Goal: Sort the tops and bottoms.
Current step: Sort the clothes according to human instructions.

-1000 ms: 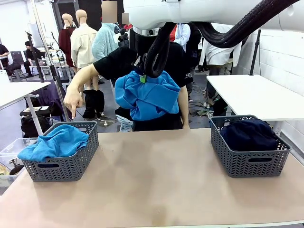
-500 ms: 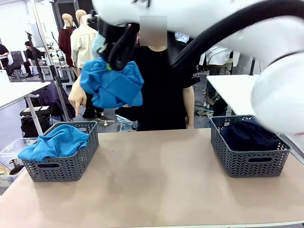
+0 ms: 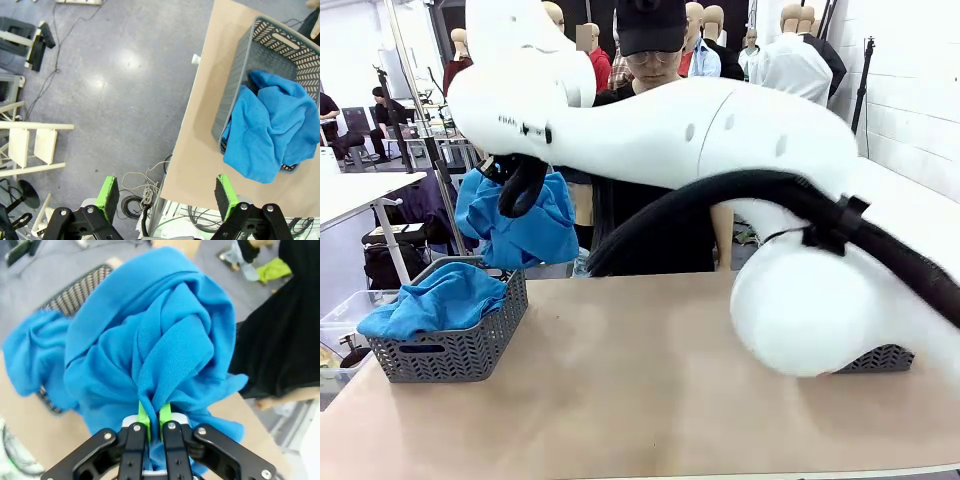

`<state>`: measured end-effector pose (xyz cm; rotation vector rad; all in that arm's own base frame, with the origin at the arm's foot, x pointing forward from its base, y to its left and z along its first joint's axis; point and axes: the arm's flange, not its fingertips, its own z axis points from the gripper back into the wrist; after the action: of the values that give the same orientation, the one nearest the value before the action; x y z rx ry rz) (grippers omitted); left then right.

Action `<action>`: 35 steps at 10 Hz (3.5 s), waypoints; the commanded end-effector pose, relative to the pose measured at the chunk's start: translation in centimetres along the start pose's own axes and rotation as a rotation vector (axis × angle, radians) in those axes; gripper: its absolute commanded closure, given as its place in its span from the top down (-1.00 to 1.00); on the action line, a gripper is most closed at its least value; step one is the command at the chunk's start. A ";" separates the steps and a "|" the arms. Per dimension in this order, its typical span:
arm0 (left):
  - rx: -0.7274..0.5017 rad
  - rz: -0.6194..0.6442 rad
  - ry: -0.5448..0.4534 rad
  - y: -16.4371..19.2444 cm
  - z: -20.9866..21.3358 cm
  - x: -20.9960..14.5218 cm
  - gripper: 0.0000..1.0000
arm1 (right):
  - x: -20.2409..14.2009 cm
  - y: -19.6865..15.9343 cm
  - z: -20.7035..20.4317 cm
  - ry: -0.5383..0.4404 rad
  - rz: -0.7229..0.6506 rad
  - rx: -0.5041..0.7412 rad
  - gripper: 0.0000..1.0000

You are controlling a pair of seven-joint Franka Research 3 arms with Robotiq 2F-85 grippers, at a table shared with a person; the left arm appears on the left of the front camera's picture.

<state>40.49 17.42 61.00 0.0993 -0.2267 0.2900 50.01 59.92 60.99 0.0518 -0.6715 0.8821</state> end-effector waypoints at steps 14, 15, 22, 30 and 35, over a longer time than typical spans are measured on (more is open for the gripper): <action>-0.001 0.019 -0.010 0.0 0.0 0.0 1.00 | 13.0 0.6 -12.1 -0.408 0.180 0.523 -1.00; -0.001 0.019 -0.010 0.0 0.0 0.0 1.00 | 13.8 1.2 -15.6 -0.395 0.194 0.541 -1.00; -0.001 0.019 -0.010 0.0 0.0 0.0 1.00 | 13.6 2.2 -29.6 -0.084 0.095 0.501 -1.00; -0.001 0.019 -0.010 0.0 0.0 0.0 1.00 | 15.1 2.8 -26.3 -0.085 0.151 0.437 0.40; -0.001 0.019 -0.010 0.0 0.0 0.0 1.00 | 14.1 1.6 -17.2 0.043 0.235 0.263 1.00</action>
<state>40.50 17.42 60.99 0.0994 -0.2265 0.2901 53.31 62.94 48.63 0.3091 -0.5726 1.2131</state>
